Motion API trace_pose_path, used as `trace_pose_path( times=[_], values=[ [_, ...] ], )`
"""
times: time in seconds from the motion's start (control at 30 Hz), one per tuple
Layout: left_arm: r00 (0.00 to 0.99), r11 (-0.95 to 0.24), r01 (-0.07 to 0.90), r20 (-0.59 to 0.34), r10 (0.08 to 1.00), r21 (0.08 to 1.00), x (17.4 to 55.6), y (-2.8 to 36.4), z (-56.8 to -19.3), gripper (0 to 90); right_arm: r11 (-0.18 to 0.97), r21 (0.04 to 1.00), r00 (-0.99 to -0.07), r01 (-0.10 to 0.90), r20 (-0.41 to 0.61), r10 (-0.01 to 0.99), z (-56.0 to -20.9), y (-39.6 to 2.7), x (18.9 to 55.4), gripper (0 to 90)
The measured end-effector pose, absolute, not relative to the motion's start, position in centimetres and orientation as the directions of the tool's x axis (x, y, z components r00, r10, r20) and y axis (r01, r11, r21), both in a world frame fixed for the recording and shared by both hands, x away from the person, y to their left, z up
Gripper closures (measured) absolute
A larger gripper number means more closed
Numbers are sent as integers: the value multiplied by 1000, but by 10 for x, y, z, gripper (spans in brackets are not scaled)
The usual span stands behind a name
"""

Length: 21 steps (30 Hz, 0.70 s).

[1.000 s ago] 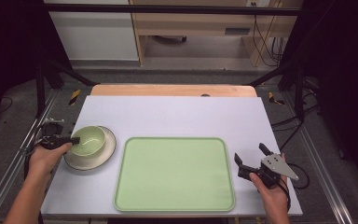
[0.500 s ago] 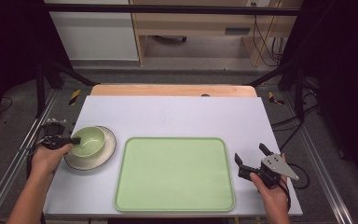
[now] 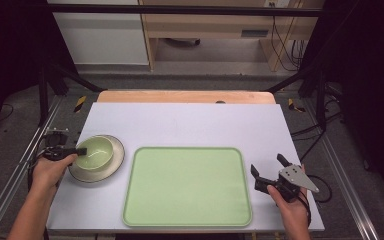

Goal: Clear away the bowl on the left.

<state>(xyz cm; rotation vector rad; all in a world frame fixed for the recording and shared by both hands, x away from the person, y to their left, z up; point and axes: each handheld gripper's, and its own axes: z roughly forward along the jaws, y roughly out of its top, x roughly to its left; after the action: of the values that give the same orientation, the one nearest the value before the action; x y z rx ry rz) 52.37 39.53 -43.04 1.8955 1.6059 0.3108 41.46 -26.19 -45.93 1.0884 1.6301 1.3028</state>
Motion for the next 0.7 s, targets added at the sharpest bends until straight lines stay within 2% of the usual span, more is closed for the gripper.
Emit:
trace_pose_path(
  times=[0.7],
  values=[
    [234, 14, 764, -297, 926, 645, 518, 389, -421, 835, 105, 982, -344, 155, -46, 938, -459, -260, 415, 35]
  ],
)
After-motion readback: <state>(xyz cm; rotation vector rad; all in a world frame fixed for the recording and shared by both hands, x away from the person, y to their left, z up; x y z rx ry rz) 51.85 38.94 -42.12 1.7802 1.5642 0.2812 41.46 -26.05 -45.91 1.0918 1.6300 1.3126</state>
